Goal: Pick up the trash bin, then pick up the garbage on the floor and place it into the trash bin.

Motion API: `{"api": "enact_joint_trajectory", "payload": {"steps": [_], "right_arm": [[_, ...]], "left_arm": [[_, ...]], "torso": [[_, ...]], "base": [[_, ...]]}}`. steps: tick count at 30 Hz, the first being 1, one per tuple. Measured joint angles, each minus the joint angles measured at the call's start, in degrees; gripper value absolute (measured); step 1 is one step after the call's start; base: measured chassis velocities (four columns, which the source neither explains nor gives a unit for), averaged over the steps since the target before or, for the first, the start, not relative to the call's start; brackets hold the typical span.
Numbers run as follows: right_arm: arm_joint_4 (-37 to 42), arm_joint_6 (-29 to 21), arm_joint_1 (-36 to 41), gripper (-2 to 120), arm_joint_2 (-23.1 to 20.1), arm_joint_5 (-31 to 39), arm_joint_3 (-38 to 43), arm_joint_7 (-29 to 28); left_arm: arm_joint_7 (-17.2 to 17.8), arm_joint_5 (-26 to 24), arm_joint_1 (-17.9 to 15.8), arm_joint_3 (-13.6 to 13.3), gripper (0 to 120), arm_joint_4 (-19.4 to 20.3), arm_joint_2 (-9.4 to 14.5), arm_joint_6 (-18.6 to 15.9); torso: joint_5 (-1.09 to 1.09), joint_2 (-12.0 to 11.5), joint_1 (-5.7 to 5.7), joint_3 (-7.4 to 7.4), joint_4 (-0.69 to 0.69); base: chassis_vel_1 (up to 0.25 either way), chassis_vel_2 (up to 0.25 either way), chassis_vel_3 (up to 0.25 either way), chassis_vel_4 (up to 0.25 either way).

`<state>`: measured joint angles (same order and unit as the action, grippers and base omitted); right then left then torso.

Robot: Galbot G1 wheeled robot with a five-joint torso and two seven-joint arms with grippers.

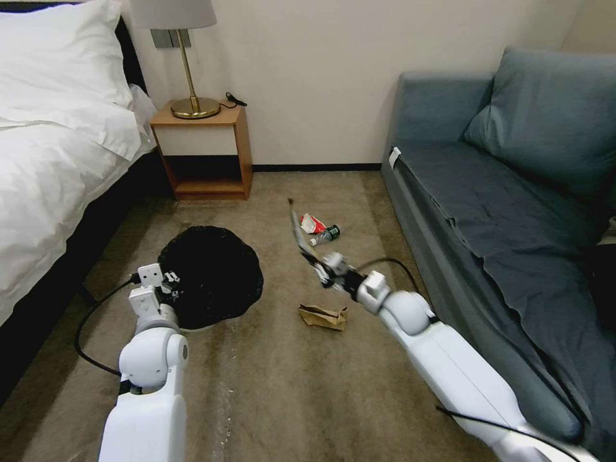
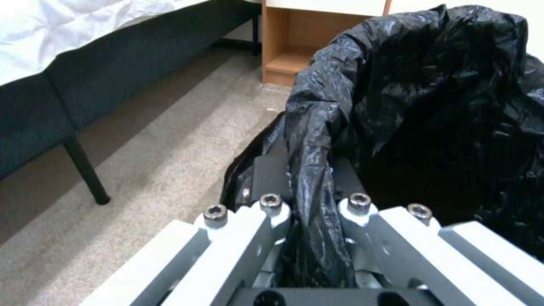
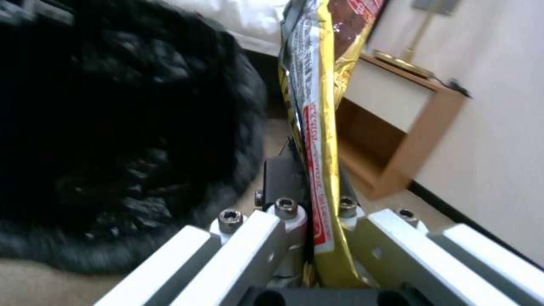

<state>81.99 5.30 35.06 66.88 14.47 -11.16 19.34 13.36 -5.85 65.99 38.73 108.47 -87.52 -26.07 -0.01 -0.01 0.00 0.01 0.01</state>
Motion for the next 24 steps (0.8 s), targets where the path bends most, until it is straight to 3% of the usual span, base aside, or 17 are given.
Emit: {"api": "enact_joint_trajectory", "payload": {"steps": [4, 13, 24], "right_arm": [[0.0, -1.8, -4.2, 0, 0.1, 2.3, -5.8, -1.9], [-4.2, -3.0, -10.4, 0, 5.4, 4.9, -15.4, -3.9], [-11.8, -2.0, -12.0, 0, 9.2, 3.1, -18.8, -4.0]], "left_arm": [[0.0, 0.1, 0.0, -0.1, 5, 0.0, -0.2, 0.0], [0.0, 0.4, -0.1, -0.2, 5, -0.2, -0.6, 0.2], [0.1, 1.0, -0.4, -0.9, 5, -0.7, -1.0, 0.4]], "torso": [[0.00, 0.0, 0.00, 0.00, -0.01], [0.00, 0.0, 0.00, 0.00, 0.00], [0.01, 0.0, 0.00, 0.00, 0.00]], "base": [[0.000, 0.000, 0.000, 0.000], [0.000, 0.000, 0.000, 0.000], [0.000, 0.000, 0.000, 0.000]]}}
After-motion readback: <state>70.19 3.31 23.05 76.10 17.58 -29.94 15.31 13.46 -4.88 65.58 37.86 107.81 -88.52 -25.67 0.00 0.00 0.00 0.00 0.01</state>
